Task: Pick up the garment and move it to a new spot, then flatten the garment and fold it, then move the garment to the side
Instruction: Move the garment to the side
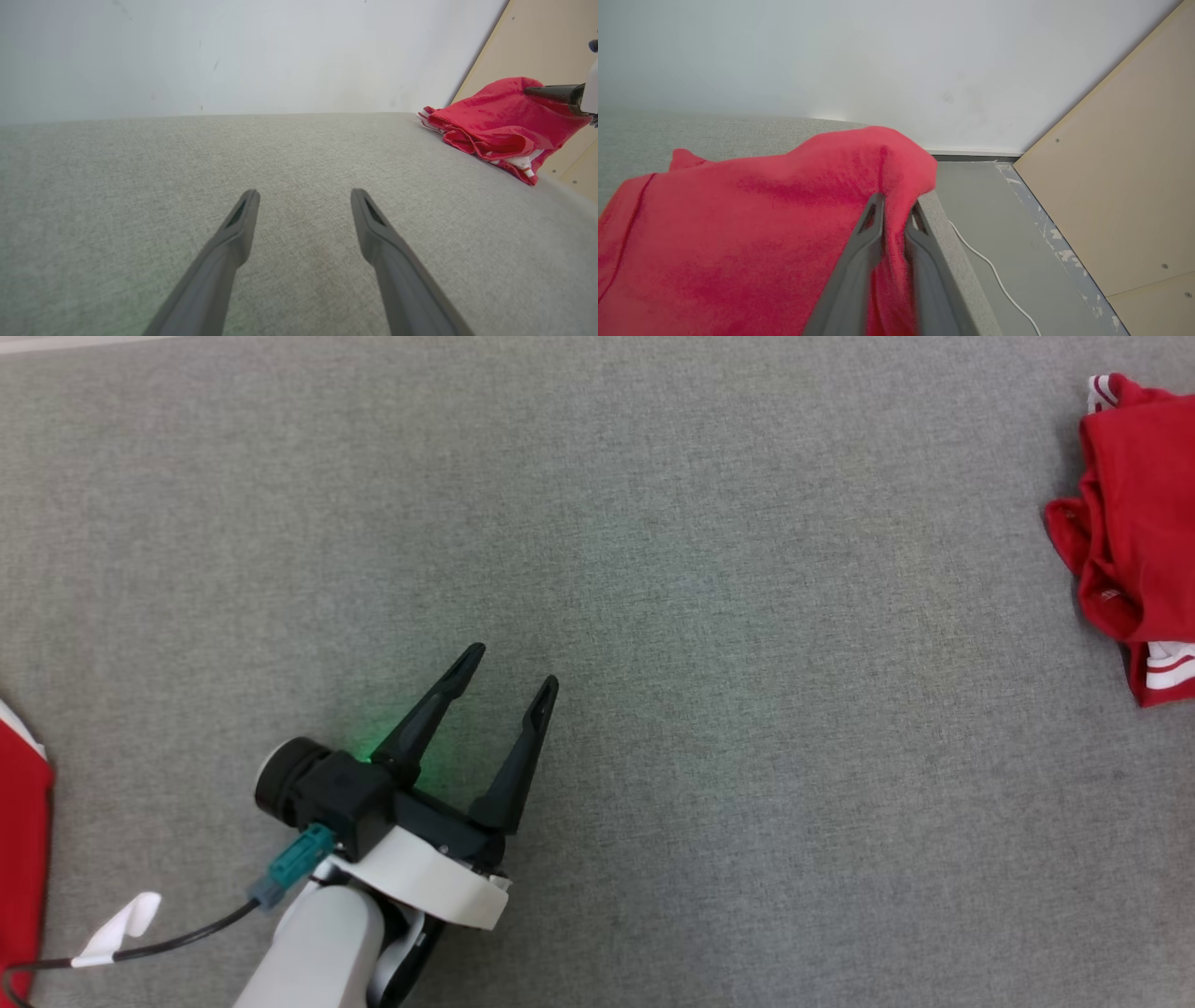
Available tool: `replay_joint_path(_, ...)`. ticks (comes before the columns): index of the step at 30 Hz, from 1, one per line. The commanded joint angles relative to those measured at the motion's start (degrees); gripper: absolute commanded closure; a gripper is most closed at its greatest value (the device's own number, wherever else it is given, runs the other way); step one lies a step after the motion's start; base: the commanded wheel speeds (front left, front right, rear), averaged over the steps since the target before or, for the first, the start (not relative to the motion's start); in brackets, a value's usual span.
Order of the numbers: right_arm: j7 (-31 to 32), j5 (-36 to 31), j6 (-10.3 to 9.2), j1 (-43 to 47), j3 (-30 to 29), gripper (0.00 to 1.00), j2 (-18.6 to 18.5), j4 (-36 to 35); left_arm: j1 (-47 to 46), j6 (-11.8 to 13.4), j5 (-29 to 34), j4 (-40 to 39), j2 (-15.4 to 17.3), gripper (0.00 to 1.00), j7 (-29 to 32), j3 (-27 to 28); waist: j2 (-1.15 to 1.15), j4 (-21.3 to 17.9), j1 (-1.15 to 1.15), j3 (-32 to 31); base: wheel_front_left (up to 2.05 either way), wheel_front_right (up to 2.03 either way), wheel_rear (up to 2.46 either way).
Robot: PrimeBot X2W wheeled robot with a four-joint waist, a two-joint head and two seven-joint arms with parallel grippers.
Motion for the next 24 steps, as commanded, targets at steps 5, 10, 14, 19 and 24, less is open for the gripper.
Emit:
replay_joint_path(5,-3.7,-4.5,-0.13,-2.0,-1.1,0.0,1.6,5.1,0.1,0.1,-0.1,0.4,-0.2,0.0,0.0,0.1,0.0,0.1,-0.01,-1.7,0.0,0.0,0.0)
replay_joint_path(10,-7.0,-8.2,-0.13,-2.1,-0.9,0.0,3.7,7.4,1.6,0.1,-0.6,1.0,-1.5,0.0,0.0,0.0,0.0,0.4,-0.01,-6.3,0.0,0.0,0.0)
replay_joint_path(14,-8.3,-8.6,-0.13,0.4,1.5,0.0,6.0,5.2,3.6,0.1,-1.2,2.0,-3.1,0.0,0.0,0.1,0.0,1.0,-0.01,-12.5,0.0,0.0,0.0)
replay_joint_path(19,-8.6,-7.1,-0.13,2.5,4.5,0.0,6.8,0.9,5.3,0.1,-1.4,3.0,-4.1,0.0,0.0,0.7,0.0,1.8,-0.01,-17.0,0.0,0.0,0.0)
replay_joint_path(24,-8.5,-3.3,-0.13,7.3,7.4,0.0,7.2,-7.3,7.0,0.7,-1.5,3.4,-4.8,0.0,0.0,2.5,0.0,3.1,-0.01,-21.6,0.0,0.0,0.0)
